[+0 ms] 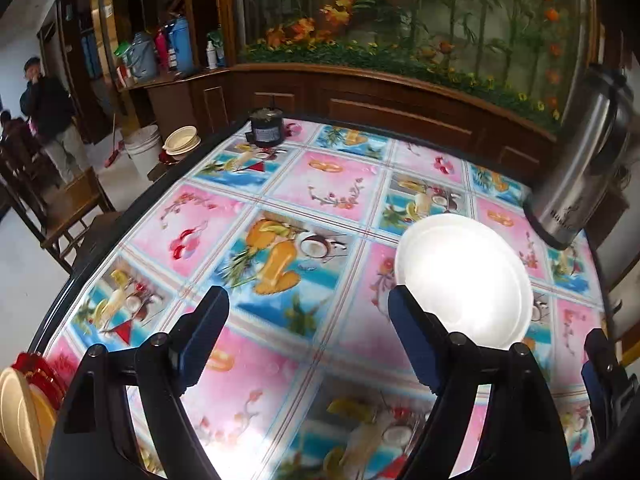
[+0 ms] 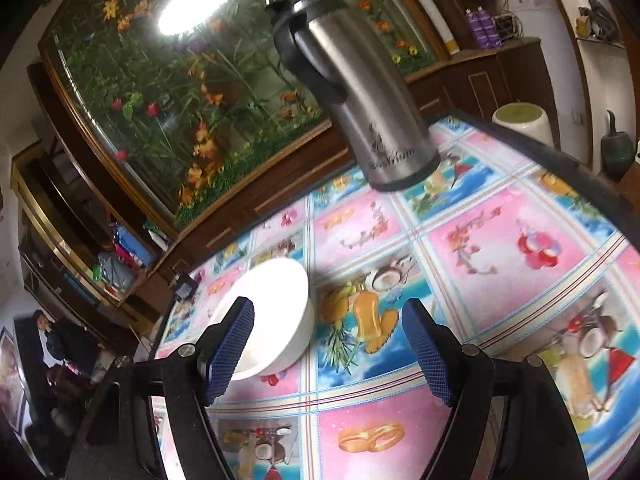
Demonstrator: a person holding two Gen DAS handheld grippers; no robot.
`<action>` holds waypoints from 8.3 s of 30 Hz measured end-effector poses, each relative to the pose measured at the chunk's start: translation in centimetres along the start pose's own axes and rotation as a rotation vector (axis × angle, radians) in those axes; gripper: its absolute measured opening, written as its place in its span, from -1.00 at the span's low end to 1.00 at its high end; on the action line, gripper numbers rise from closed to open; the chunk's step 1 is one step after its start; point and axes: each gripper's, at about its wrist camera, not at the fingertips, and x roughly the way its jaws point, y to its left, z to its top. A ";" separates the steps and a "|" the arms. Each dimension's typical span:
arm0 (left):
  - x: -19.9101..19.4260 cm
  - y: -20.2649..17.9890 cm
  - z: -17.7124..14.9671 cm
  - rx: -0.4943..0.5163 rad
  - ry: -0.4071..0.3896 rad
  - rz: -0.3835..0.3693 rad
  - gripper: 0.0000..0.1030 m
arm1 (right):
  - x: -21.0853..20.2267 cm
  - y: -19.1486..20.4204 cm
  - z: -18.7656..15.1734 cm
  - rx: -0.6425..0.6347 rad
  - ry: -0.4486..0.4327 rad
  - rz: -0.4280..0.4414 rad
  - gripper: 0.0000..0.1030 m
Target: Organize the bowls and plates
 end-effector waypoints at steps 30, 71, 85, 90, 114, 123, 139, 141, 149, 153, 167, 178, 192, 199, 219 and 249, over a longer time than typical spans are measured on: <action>6.9 -3.7 -0.6 0.078 0.201 -0.118 -0.02 | 9.4 0.1 -1.8 0.145 0.242 0.031 -0.03; -8.7 8.2 -13.9 0.181 0.147 -0.227 -0.76 | -10.1 5.5 -15.0 -0.076 0.346 0.025 -0.85; -18.5 16.9 -12.1 0.096 -0.087 -0.198 -0.76 | -17.5 14.8 -15.5 -0.209 0.224 0.169 -0.86; -20.3 20.8 -11.6 0.057 -0.139 -0.163 -0.75 | -18.3 19.3 -16.3 -0.284 0.215 0.229 -0.86; -16.0 32.5 -14.0 -0.113 -0.030 -0.029 -0.75 | -12.3 29.3 -26.3 -0.460 0.401 0.325 -0.85; -16.4 32.6 -14.4 -0.113 -0.043 -0.018 -0.75 | -11.8 29.1 -26.6 -0.463 0.410 0.331 -0.85; -15.8 32.6 -14.7 -0.114 -0.031 -0.014 -0.75 | -11.0 28.9 -26.8 -0.453 0.424 0.324 -0.84; -15.8 32.6 -14.7 -0.113 -0.030 -0.014 -0.75 | -10.9 28.8 -26.8 -0.452 0.424 0.323 -0.84; -15.6 32.7 -14.6 -0.112 -0.024 -0.013 -0.75 | -10.7 28.8 -26.9 -0.447 0.426 0.321 -0.84; -15.2 32.7 -14.6 -0.114 -0.011 -0.013 -0.75 | -10.5 28.6 -26.9 -0.445 0.427 0.322 -0.84; -15.3 34.3 -15.1 -0.151 -0.035 0.049 0.05 | -10.5 28.3 -27.7 -0.548 0.318 0.218 -0.69; -20.4 35.2 -15.8 -0.127 -0.312 0.193 0.54 | -14.3 26.5 -25.6 -0.578 0.125 0.278 -0.15; -27.8 34.0 -17.3 -0.108 -0.684 0.181 1.00 | -21.4 26.4 -26.7 -0.721 -0.148 0.428 0.22; -27.6 33.4 -17.7 -0.076 -0.700 0.188 1.00 | -21.6 26.5 -26.4 -0.725 -0.159 0.420 0.23; -25.2 34.1 -17.4 -0.135 -0.490 0.113 1.00 | -20.1 25.4 -25.9 -0.700 -0.110 0.374 0.25; -23.3 31.9 -19.1 -0.007 -0.405 0.165 1.00 | -19.8 25.5 -28.9 -0.708 -0.036 0.402 0.25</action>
